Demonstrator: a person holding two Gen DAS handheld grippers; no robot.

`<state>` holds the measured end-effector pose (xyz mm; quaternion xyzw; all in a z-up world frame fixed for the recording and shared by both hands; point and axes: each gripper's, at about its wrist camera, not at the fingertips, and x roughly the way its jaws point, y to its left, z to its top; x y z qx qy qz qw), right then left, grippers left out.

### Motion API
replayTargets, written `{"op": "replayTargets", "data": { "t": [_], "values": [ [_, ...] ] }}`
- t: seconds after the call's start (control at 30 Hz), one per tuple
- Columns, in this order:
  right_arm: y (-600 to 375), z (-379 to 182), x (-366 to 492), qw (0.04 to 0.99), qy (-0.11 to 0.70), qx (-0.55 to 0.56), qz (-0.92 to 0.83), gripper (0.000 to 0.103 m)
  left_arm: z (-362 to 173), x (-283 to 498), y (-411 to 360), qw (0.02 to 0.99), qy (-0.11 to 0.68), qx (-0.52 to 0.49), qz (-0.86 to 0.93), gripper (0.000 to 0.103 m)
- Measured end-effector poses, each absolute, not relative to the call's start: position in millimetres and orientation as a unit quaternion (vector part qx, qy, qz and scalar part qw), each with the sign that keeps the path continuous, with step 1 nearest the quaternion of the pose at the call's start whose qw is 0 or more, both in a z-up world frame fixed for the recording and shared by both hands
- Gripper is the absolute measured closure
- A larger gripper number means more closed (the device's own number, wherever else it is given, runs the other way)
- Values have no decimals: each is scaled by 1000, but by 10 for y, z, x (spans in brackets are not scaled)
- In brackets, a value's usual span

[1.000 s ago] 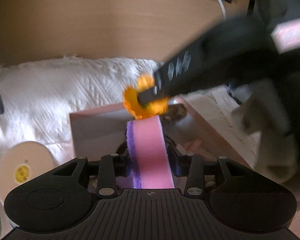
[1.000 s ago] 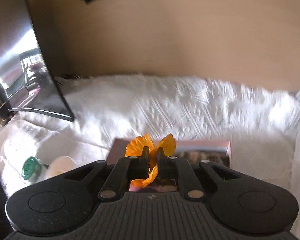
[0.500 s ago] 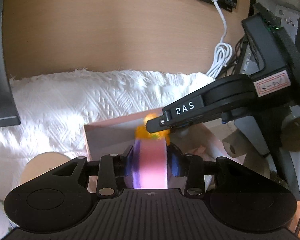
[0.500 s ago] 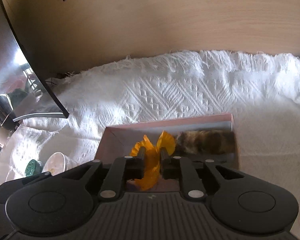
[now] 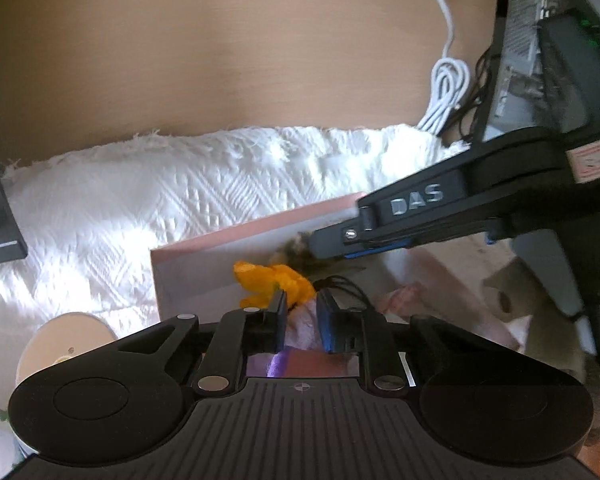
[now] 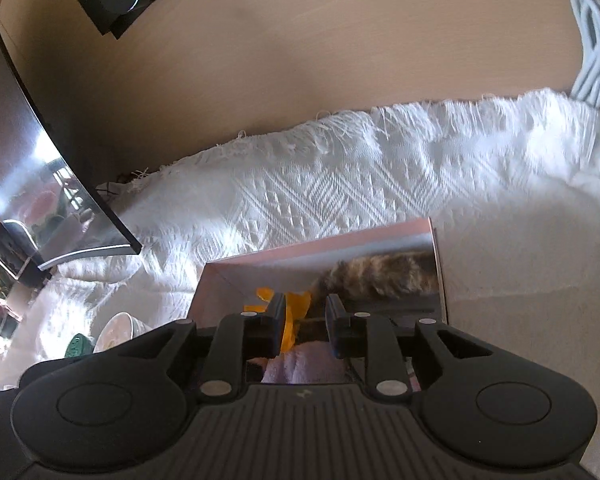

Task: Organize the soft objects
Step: 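Carry the sponge and flower into the pink box and open both tools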

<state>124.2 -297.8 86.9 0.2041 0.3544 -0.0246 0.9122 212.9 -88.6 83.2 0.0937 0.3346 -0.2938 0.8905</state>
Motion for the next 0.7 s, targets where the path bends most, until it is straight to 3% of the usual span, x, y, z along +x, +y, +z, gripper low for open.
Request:
{"op": "replayTargets", "data": {
  "t": [0.7],
  "values": [
    [-2730, 615, 1279, 902, 408, 142, -28, 81, 1157, 1795, -486, 904, 315, 81, -278, 82]
  ]
}}
